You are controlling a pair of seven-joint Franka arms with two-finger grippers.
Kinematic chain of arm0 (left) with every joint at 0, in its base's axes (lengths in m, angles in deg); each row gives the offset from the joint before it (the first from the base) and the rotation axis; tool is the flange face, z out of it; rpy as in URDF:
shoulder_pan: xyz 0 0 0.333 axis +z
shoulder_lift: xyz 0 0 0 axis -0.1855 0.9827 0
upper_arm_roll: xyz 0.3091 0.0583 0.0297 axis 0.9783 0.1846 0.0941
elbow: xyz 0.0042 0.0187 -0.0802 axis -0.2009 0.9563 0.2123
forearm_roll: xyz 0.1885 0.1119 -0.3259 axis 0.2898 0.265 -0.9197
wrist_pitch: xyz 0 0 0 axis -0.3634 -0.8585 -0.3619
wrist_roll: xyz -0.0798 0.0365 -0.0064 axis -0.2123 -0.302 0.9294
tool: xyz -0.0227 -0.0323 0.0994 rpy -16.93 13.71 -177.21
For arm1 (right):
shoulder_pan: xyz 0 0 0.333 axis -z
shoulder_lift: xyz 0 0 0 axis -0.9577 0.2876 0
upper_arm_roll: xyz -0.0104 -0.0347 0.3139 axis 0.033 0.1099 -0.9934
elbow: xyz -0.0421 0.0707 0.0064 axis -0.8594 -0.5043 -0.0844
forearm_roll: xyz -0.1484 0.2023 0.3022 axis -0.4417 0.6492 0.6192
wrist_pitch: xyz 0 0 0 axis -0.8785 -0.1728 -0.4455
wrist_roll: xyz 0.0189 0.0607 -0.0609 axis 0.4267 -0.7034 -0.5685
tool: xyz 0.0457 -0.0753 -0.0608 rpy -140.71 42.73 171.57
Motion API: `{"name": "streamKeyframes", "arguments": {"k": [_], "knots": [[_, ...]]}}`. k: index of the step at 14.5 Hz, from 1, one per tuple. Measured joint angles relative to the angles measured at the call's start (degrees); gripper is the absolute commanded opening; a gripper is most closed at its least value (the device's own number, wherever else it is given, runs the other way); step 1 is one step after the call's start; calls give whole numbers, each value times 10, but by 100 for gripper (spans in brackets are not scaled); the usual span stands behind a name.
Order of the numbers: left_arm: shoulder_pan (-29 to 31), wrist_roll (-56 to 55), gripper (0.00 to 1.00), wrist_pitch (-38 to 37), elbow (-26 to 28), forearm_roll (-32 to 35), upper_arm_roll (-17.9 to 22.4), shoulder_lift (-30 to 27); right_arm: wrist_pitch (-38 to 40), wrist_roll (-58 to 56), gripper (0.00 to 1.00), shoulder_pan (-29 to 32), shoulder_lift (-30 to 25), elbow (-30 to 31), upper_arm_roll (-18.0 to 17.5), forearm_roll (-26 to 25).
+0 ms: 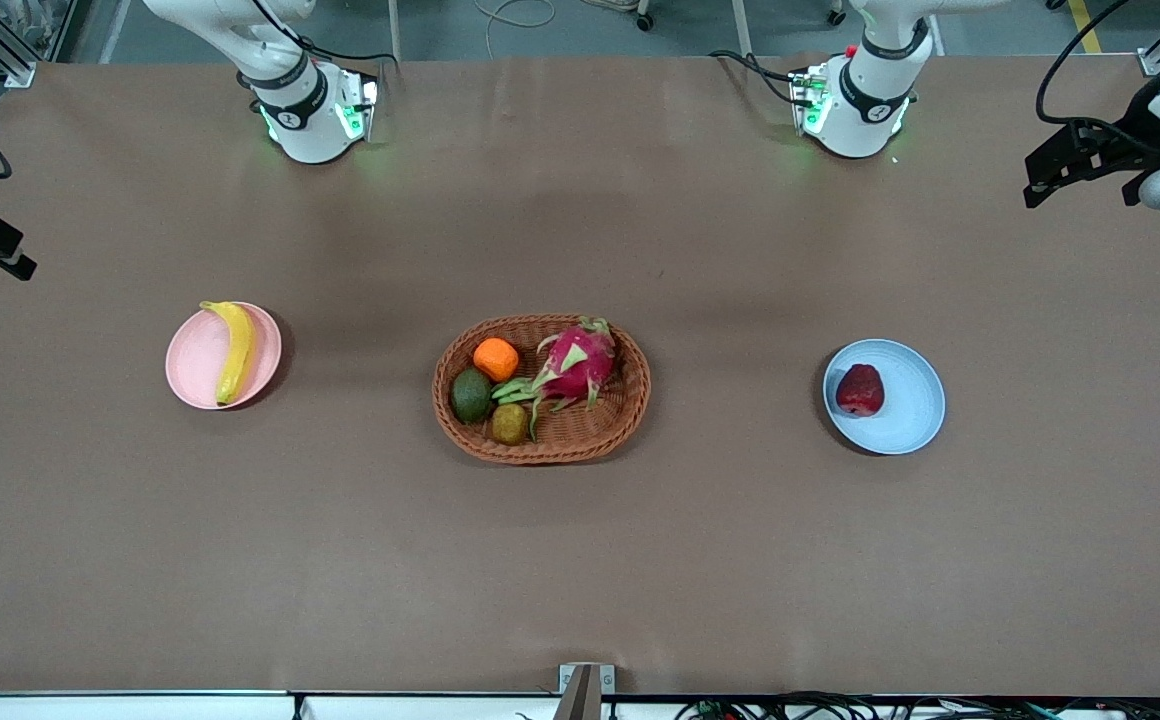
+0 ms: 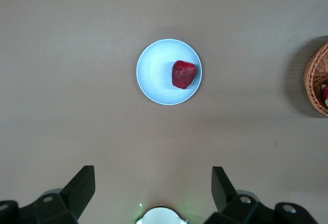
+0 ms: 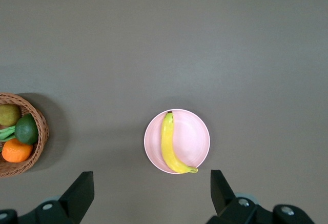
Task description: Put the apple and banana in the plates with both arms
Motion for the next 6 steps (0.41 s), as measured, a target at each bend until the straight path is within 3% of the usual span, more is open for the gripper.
{"name": "streamKeyframes", "arguments": {"k": [6], "knots": [[0, 0, 100, 0, 0, 0, 0, 0, -19, 0, 100, 0, -44, 67, 0, -13]]}}
